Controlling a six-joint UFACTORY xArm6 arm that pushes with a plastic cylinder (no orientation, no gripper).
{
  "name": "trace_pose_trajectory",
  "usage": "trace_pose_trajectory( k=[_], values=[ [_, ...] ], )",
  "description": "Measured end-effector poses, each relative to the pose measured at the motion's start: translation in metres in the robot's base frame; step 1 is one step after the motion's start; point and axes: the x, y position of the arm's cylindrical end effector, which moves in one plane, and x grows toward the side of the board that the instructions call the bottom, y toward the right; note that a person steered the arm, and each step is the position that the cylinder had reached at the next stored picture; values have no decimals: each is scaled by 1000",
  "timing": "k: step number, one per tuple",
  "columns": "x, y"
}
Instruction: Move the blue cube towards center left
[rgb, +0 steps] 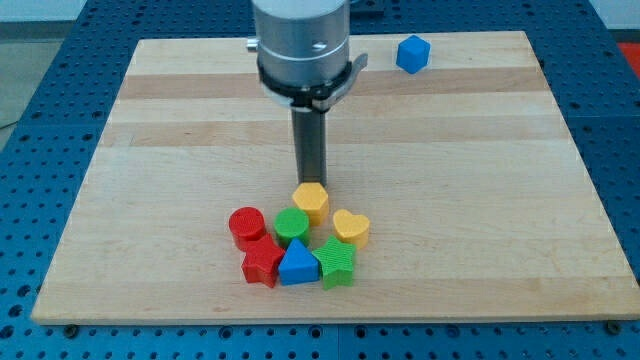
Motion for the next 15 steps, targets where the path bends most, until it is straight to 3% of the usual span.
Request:
trace_pose_trajectory(
  k=[4,5,8,9,10,12,13,14,15],
  values=[
    [-14,-2],
    [-46,33],
    [-238,300],
    [-286,299],
    [-275,199],
    [-201,-5],
    [-220,-11],
    [-258,37],
    [-247,96]
  ],
)
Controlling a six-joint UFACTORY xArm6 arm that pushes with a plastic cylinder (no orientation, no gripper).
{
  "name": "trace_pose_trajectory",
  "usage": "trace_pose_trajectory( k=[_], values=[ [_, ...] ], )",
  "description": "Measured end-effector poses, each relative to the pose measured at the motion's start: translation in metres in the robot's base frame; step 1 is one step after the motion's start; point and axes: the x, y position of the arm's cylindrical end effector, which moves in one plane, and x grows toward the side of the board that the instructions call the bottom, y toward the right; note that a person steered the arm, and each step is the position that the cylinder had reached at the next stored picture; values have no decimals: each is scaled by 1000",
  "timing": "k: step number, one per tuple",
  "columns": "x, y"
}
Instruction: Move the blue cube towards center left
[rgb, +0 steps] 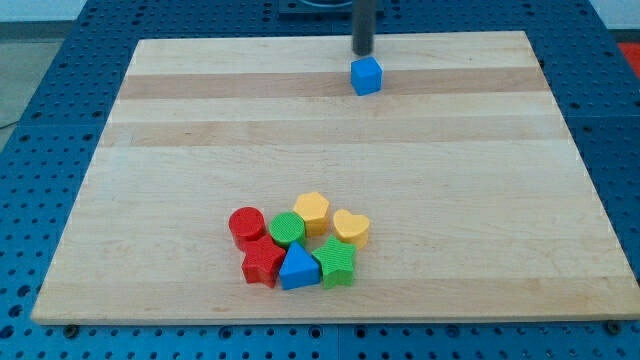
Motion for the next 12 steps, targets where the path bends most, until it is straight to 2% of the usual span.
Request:
trace_pose_trajectory(
  k=[1,2,3,4,5,6,7,8,9,10,11,12],
  values=[
    [47,-35],
    [90,-124],
    [99,-155],
    [51,-132],
    [19,-67],
    [30,8],
    [71,36],
    [110,0],
    [130,-63],
    [130,-25],
    [113,50],
    [74,55]
  ],
)
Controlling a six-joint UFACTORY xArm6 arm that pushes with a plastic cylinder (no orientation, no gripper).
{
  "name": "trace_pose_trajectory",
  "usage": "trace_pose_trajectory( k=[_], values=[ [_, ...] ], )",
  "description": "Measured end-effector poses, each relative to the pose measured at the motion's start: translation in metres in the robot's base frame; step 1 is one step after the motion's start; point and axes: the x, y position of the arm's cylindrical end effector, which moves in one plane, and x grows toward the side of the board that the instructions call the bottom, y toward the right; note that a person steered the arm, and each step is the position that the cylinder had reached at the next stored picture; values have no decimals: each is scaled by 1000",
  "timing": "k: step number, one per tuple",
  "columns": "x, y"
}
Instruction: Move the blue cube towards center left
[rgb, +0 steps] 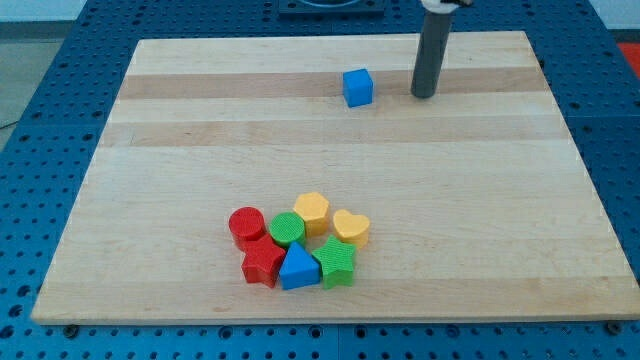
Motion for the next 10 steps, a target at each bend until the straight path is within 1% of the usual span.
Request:
trace_pose_trajectory(
  k=[1,3,4,5,6,7,8,10],
  values=[
    [-1,-59],
    [50,-221],
    [60,-258],
    [57,-234],
    [40,-217],
    [40,-251],
    [53,-274],
    [39,-277]
  ],
)
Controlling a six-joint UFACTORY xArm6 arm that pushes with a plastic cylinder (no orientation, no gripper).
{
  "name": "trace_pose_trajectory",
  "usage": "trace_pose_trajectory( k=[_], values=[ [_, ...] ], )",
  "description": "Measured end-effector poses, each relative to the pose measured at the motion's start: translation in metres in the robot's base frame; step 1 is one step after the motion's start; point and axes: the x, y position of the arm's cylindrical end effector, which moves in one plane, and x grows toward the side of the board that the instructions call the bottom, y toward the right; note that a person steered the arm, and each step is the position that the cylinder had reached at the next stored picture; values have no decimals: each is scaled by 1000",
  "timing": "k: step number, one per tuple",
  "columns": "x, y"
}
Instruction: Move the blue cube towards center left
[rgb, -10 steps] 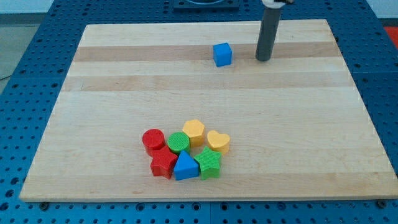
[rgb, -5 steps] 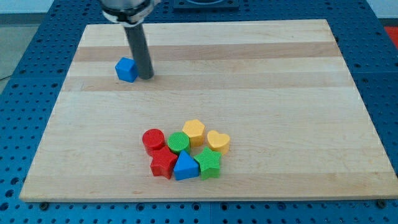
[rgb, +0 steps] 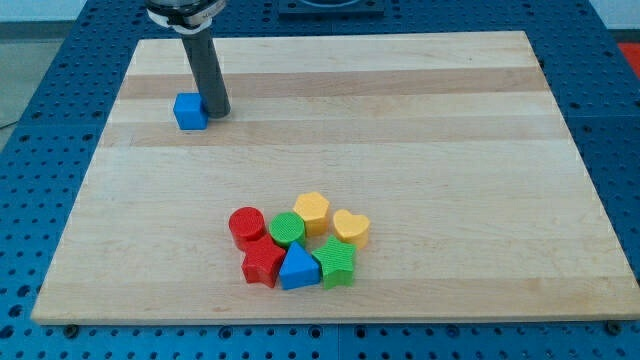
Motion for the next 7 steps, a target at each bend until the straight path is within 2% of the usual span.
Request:
trace_pose_trajectory(
  k=[3,5,7],
  values=[
    [13,-44],
    [-20,-55],
    [15,-73]
  ],
)
